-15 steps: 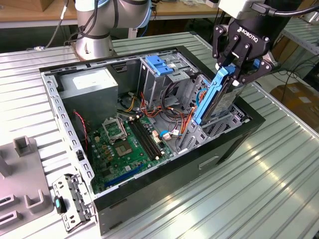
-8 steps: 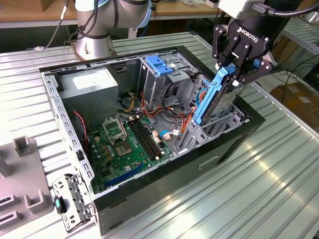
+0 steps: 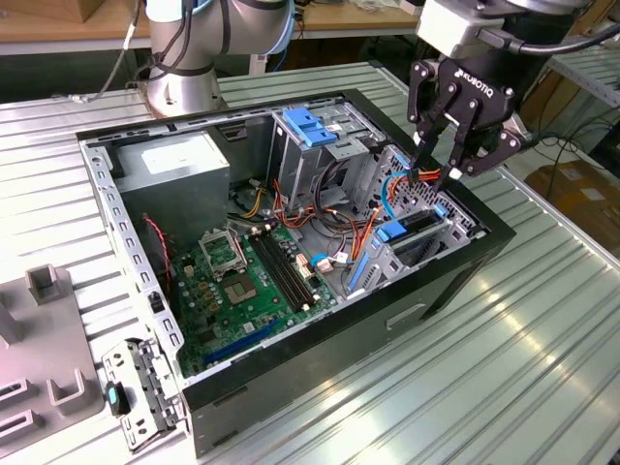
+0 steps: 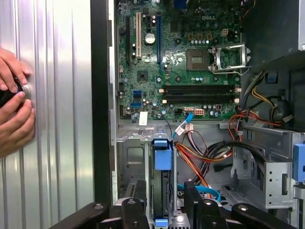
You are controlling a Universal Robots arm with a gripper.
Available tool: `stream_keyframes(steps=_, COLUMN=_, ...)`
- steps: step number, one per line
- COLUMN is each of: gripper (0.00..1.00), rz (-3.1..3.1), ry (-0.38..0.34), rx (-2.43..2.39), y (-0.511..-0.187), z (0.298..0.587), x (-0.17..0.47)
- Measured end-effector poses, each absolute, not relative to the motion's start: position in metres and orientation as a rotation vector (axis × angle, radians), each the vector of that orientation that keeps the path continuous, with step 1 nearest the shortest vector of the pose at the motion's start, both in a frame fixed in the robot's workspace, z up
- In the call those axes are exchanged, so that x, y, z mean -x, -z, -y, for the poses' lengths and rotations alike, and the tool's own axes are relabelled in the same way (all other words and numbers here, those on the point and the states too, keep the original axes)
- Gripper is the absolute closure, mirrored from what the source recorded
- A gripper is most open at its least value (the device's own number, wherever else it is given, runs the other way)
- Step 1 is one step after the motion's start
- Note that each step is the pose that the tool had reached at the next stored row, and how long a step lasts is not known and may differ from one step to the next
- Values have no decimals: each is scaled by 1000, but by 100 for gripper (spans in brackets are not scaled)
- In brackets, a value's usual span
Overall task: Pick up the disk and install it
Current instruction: 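Insert the disk into the insertion slot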
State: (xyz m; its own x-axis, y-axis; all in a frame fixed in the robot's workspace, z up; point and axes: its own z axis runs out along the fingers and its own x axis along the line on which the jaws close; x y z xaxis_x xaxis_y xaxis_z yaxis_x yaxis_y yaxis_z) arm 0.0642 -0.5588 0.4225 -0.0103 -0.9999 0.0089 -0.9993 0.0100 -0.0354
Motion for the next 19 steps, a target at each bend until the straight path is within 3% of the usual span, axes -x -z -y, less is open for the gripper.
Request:
stream_keyframes(steps=5, gripper=57, rz=-2219, ry=49, rx=2197, y=-412, z=559, x=-68)
stream_keyframes(steps=8, gripper=76, rz=-2219, ry=49, rx=2197, y=-404, z=559, x=-73)
stream_keyframes(steps=11, gripper=82, rz=-2219, ry=49, rx=2197, y=-399, z=559, x=-77)
stream_keyframes(steps=12, gripper=88, rz=-2219, ry=49, rx=2197, y=-395, z=559, x=-79)
stream_keyframes(steps=19, gripper=88, rz=-2219, ry=49, rx=2197, y=-385, z=559, x=-82)
